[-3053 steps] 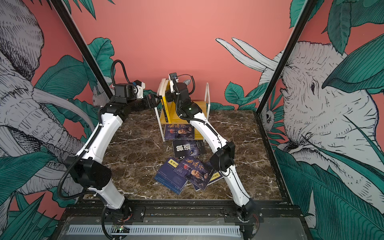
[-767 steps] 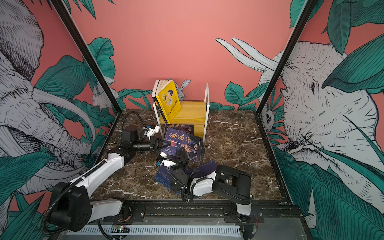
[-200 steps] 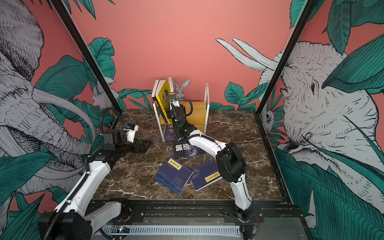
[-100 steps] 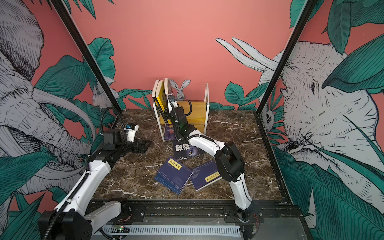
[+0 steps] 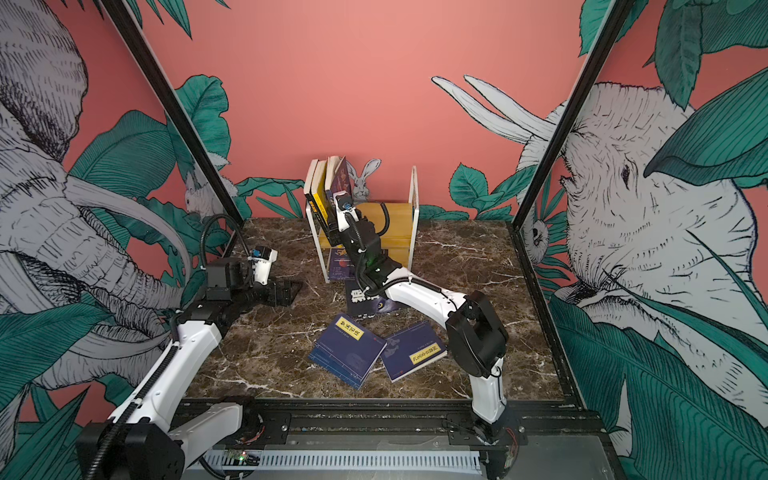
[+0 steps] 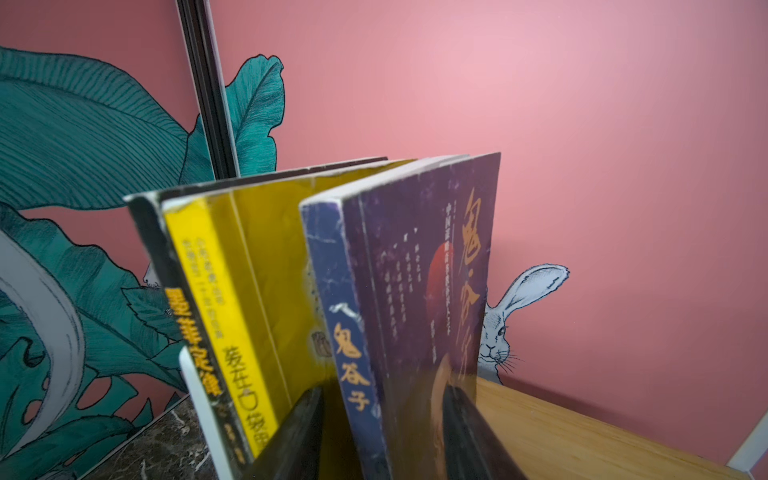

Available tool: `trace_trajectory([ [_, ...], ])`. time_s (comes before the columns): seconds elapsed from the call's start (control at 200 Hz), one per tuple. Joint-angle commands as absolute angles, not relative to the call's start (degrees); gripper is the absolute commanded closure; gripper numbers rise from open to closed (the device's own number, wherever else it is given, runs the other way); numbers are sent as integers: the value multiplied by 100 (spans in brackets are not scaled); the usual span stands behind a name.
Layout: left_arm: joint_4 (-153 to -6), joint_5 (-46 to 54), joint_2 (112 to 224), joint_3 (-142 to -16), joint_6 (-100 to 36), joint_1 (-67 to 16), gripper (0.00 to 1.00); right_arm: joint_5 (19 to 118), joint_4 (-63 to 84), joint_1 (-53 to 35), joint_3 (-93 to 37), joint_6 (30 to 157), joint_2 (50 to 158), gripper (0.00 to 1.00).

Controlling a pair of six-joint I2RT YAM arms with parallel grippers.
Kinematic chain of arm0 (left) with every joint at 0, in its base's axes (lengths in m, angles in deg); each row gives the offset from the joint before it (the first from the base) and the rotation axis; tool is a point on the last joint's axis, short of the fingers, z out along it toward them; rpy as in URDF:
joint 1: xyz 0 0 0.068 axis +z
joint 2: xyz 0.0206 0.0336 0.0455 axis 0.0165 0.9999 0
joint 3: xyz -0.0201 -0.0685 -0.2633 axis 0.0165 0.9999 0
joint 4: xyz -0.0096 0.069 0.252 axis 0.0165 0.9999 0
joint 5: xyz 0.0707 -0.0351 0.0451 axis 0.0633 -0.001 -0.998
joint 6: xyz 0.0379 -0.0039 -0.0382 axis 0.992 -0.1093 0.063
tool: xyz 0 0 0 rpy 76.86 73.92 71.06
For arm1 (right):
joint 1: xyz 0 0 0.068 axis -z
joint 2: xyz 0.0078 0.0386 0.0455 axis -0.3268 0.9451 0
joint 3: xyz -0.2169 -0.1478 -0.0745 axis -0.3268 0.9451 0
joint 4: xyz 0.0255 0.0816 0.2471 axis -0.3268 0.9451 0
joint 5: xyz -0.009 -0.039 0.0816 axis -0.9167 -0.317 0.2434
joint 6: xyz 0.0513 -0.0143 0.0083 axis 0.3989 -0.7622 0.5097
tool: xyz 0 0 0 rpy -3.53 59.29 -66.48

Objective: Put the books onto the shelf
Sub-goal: 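Set the dark blue book upright beside the yellow book with the right gripper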

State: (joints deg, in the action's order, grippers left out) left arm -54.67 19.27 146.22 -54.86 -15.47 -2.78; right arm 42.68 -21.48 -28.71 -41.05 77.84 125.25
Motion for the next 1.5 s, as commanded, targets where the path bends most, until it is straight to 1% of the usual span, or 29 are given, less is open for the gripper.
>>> trace_trajectory([
  [0.0,-5389,1965,14555,-5583,-1420,-295,1,4462,-2362,-2960,-3784,7694,12055,52],
  [0.285,-5391,2024,14598,-5595,-1411,-285,1,4262,-2160,-3136,-2432,7619,10951,53],
  [0.415,-5323,2007,14653,-5654,-1416,-264,1,3933,-1750,-3107,-2442,7387,10867,55],
  [0.5,-5391,2032,14627,-5610,-1415,-266,1,3793,-1418,-3001,-2653,7260,10943,59],
  [0.71,-5362,2020,14621,-5618,-1421,-230,1,3522,-522,-2518,-4087,7424,11672,71],
  [0.785,-5383,2087,14610,-5590,-1441,-229,1,3456,-137,-2343,-4794,7414,12153,77],
  [0.895,-5310,2053,14635,-5657,-1455,-230,1,3502,413,-2034,-5906,7649,12928,82],
  [1.07,-5308,2068,14592,-5622,-1422,-232,1,3826,1181,-1651,-8051,7889,14366,84],
  [1.22,-5351,2083,14560,-5590,-1410,-230,0,4585,1608,-1410,-9872,7951,15500,84],
  [1.29,-5319,2108,14581,-5597,-1411,-235,1,5013,1519,-1311,-10214,8050,15739,86],
  [1.38,-5349,2103,14602,-5614,-1406,-225,1,5497,1103,-1203,-10137,8210,15815,92],
  [1.495,-5280,2202,14625,-5684,-1337,-230,1,5700,923,-1151,-10085,8295,15870,94],
])
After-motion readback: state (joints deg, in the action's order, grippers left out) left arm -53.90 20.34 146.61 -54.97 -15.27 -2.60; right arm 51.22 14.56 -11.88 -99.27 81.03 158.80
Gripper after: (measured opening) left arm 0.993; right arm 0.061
